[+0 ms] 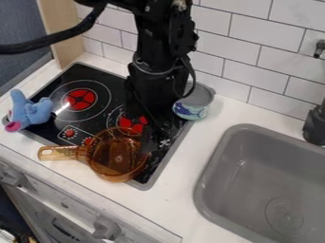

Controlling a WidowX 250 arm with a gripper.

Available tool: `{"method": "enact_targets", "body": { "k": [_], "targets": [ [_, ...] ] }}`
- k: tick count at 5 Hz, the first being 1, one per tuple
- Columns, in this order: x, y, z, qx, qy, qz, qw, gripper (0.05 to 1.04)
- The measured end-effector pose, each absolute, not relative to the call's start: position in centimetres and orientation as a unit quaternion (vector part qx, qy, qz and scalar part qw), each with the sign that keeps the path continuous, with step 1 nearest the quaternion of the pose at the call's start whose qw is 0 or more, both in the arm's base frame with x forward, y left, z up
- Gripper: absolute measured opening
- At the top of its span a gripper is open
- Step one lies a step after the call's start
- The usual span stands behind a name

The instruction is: Move the soft toy into the glass container on the right burner

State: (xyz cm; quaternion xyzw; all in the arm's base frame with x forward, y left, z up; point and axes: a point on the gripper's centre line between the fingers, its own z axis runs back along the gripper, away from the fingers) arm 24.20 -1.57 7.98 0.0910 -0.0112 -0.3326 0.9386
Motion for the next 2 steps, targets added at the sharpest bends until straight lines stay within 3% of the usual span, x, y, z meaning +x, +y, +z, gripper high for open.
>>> {"method": "enact_targets", "body": {
  "k": [2],
  "targets": [
    [24.4,1.1,7.6,0.090,0.010,-0.295,0.951,1.001]
  ]
}}
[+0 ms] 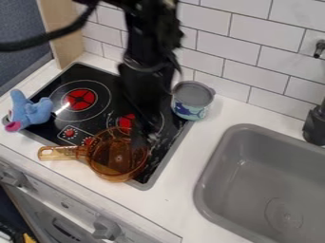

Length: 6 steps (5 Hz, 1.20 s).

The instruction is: Move the soft toy into the glass container on the right burner

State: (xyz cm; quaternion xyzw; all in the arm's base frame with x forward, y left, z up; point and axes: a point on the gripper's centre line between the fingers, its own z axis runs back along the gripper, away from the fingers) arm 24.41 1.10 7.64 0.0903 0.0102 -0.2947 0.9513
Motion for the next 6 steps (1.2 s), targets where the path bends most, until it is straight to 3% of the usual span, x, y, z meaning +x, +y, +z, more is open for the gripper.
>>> {"method": "enact_targets", "body": {
  "k": [2,4,6],
  "targets": [
    [25.5,7.3,8.1,0.087,-0.001,-0.203,0.975,1.001],
    [25.5,13.8,4.8,0.098,0.036,-0.137,0.985,1.001],
    [25.6,16.6,3.2,0.094,0.057,-0.117,0.987,1.001]
  ]
}}
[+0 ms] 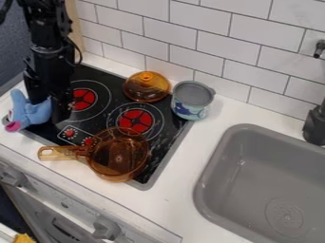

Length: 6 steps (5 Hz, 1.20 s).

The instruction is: Move the soft toy into the glass container on the right burner

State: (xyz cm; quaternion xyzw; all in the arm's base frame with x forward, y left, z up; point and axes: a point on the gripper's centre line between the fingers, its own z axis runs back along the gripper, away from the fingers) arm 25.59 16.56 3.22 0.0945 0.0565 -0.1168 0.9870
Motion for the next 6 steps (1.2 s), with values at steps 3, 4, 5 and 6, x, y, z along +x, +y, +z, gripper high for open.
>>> {"method": "enact_targets", "body": {
  "k": [3,4,5,6],
  "targets": [
    [26.2,17.9,1.3,0.111,0.086,-0.070,0.988,0.946],
    [26.4,18.2,1.5,0.124,0.084,-0.064,0.987,0.656],
    [26.5,17.9,1.3,0.129,0.095,-0.073,0.984,0.374],
    [26.5,17.4,1.2,0.136,0.102,-0.089,0.981,0.215]
  ]
}}
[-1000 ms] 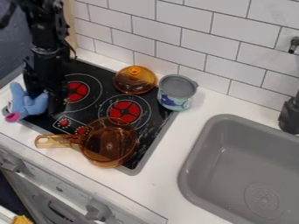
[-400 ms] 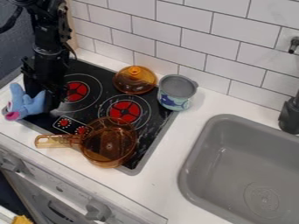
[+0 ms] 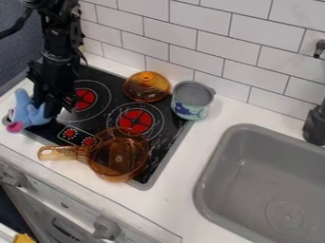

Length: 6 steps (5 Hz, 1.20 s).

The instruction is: Move the soft toy into the glass container on the right burner

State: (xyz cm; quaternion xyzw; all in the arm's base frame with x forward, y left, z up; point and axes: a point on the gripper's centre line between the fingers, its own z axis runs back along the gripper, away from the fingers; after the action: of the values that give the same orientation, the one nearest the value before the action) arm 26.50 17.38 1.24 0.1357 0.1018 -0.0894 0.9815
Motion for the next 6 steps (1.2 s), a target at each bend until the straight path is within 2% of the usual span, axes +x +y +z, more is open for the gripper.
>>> {"method": "enact_targets", "body": {
  "k": [1,2,3,4,5,6],
  "targets": [
    [26.6,16.6,1.7,0.135,0.099,-0.111,0.980,0.152],
    [27.0,15.7,2.3,0.132,0.094,-0.124,0.979,0.132],
    [28.1,13.4,4.3,0.137,0.070,-0.163,0.975,0.128],
    [28.8,9.5,6.8,0.146,0.033,-0.225,0.963,0.128],
    [28.6,5.3,8.0,0.149,0.012,-0.282,0.948,0.128],
    [27.0,3.0,8.4,0.147,0.003,-0.314,0.938,0.128]
  ]
}}
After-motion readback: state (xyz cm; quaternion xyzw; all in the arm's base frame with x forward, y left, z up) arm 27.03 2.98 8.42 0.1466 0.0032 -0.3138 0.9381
